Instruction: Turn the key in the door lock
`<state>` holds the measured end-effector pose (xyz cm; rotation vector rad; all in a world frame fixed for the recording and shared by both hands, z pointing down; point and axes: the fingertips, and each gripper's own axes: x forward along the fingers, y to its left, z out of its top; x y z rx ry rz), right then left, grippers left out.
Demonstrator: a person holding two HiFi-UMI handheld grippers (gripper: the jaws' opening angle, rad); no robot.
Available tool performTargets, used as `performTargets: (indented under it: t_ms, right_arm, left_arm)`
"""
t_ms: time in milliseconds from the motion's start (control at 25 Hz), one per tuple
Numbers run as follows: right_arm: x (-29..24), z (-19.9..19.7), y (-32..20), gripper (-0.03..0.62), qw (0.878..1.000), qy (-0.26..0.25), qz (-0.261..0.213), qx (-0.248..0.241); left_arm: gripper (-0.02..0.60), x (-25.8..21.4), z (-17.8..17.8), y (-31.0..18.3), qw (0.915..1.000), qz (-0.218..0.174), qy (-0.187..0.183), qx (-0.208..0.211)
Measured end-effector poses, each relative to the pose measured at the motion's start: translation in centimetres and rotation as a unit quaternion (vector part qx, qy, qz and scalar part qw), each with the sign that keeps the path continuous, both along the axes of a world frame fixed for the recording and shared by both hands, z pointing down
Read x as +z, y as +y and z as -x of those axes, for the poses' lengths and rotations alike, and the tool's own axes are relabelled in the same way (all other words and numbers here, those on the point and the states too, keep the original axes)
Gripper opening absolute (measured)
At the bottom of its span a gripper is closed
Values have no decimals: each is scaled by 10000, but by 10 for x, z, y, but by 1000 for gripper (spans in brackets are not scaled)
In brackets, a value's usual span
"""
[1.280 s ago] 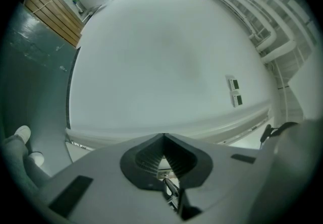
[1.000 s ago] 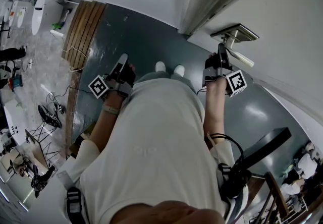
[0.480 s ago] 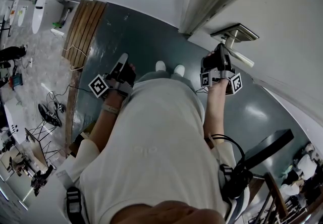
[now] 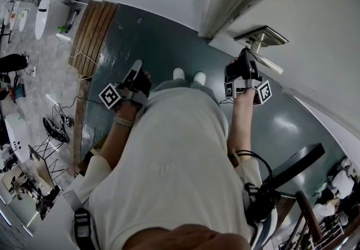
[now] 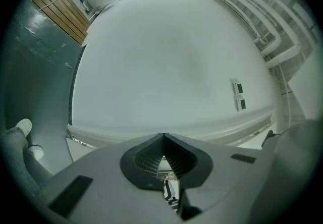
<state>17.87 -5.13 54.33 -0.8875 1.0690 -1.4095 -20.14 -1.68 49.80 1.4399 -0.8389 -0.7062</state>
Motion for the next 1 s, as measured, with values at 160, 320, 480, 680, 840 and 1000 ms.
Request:
performTargets:
  t_ms: [160,320,480,680,840,1000]
  right_arm:
    - [-2,-3,2,82,9966,793,166,-147]
    - [-16,-8,8,81,9519,2996,436,-480]
    - [-29,-11,17,82,8085,5790,529,-910]
    - [-31,5,27,83,5006,8498,497,-1576]
    - [-19,20,33,83,2050,9573,351,-2008]
    - [-7,20,29,83,659,9748,387,-2096]
  left_arm:
    - [8,3,-3,-2,10000,12,66,15]
    - [8,5,-2,-3,9999,35,100,24]
    - [8,7,-1,-3,9998,59,167,-4]
    - [8,8,1,-5,9996,96,244,-55]
    - [8,10,4,-3,9992,154,350,-145]
    - [8,17,7,-2,9986,197,434,-210]
